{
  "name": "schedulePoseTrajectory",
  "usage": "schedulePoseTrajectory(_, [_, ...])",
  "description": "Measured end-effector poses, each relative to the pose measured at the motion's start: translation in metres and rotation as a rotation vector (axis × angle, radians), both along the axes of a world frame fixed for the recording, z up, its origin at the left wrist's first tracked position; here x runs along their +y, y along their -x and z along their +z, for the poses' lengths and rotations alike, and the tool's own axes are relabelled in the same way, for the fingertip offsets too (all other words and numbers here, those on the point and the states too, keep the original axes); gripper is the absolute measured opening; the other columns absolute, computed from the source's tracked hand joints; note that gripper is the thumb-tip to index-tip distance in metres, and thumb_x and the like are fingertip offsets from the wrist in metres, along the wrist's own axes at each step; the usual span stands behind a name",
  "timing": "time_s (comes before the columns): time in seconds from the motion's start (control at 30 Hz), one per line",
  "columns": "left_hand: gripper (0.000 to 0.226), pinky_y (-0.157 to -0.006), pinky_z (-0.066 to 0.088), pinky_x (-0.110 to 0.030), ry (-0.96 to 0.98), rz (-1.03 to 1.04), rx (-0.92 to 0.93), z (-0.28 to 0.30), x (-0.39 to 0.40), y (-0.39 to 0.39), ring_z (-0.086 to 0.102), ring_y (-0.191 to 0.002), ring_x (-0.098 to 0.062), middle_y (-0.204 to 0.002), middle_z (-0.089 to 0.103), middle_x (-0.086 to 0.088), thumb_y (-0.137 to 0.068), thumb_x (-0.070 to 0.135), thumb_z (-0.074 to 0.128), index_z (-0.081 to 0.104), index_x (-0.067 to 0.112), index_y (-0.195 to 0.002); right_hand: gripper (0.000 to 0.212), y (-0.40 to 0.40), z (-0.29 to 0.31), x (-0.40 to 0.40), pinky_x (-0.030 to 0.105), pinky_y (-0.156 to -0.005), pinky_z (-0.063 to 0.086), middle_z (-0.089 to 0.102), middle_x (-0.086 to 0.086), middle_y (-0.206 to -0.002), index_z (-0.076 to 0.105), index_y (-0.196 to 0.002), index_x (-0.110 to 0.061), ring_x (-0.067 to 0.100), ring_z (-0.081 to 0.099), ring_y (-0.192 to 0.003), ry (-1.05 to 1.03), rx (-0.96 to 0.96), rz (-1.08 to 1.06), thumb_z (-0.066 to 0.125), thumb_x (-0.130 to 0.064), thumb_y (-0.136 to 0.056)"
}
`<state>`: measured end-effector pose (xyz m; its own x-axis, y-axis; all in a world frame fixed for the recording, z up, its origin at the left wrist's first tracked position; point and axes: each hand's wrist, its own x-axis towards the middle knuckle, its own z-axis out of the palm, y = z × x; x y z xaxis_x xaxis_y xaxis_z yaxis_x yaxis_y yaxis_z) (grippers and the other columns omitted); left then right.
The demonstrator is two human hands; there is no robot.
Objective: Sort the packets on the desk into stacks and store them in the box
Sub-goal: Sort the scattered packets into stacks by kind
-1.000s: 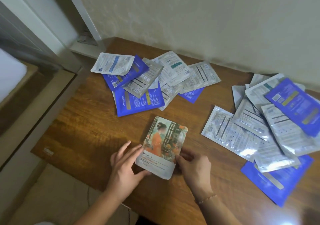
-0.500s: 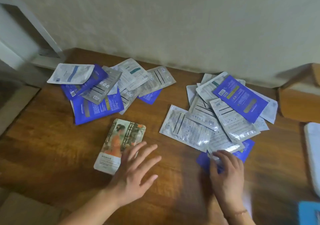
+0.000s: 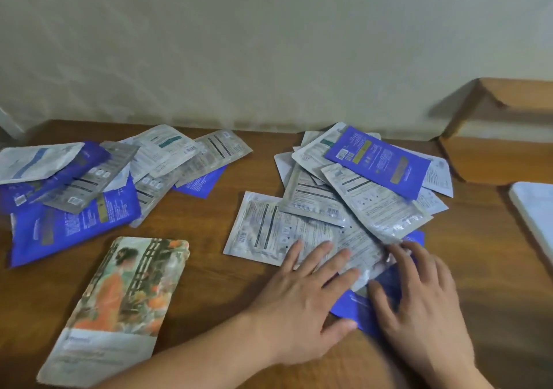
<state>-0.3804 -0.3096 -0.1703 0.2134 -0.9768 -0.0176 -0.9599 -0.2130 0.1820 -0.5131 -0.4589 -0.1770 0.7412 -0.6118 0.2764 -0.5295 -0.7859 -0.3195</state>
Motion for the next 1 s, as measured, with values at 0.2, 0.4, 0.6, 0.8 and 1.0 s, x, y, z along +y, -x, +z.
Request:
schedulePoseTrajectory(0.2, [0.07, -0.117, -0.016, -0.049, 0.013, 0.036, -0.129, -0.006, 0.003, 0.007, -0.034, -0.143, -0.015, -0.16, -0.024, 0.011, -0.098, 0.058, 0.027, -0.005, 0.033, -0.154, 0.052, 0.0, -0.016, -0.004, 0.042, -0.103, 0.037, 0.047, 0.007, -0.125, 0.045, -0.12, -0.015, 0.028, 0.044, -0.121, 0.065, -0.135, 0.025, 0.051, -0.045, -0.079])
schedulePoseTrajectory(0.4, [0.073, -0.114, -0.018, -0.055, -0.045, -0.045, -0.191, 0.003, 0.042, 0.036, -0.043, -0.137, -0.016, -0.158, -0.03, 0.01, -0.096, 0.065, 0.025, -0.001, 0.032, -0.155, 0.038, 0.029, -0.008, 0.022, 0.043, -0.095, 0.039, 0.056, 0.008, -0.116, 0.055, -0.115, -0.012, 0.031, 0.054, -0.113, 0.046, -0.008, -0.03, 0.058, -0.039, -0.087])
schedulePoseTrajectory(0.6, [0.088, -0.117, -0.017, -0.051, -0.142, -0.162, -0.09, 0.014, 0.12, 0.094, -0.028, -0.144, -0.007, -0.162, -0.017, 0.011, -0.089, 0.076, 0.027, -0.006, 0.027, -0.156, 0.072, 0.126, -0.023, 0.08, 0.051, -0.1, 0.045, 0.061, -0.002, -0.124, 0.067, -0.118, -0.017, 0.02, 0.05, -0.13, 0.196, 0.006, 0.177, 0.033, -0.072, -0.086])
schedulePoseTrajectory(0.8, [0.082, -0.097, 0.051, -0.037, 0.119, -0.233, -0.269, -0.012, 0.151, 0.117, 0.054, -0.128, -0.015, -0.143, 0.053, 0.005, -0.077, 0.08, 0.033, 0.052, 0.026, -0.137, 0.075, 0.167, -0.032, 0.102, 0.033, -0.105, 0.03, 0.064, 0.0, -0.123, 0.06, -0.126, -0.025, 0.014, 0.047, -0.127, 0.376, -0.076, 0.458, 0.038, -0.082, -0.082])
schedulePoseTrajectory(1.0, [0.051, -0.078, 0.052, -0.028, 0.429, -0.345, -0.217, -0.022, 0.159, 0.123, 0.061, -0.097, -0.015, -0.119, 0.068, 0.008, -0.065, 0.038, 0.067, 0.067, 0.026, -0.114, 0.07, 0.169, -0.021, 0.11, 0.033, -0.095, 0.038, 0.065, 0.001, -0.12, 0.055, -0.125, -0.023, 0.018, 0.056, -0.108, 0.4, -0.128, 0.557, 0.03, -0.077, -0.088])
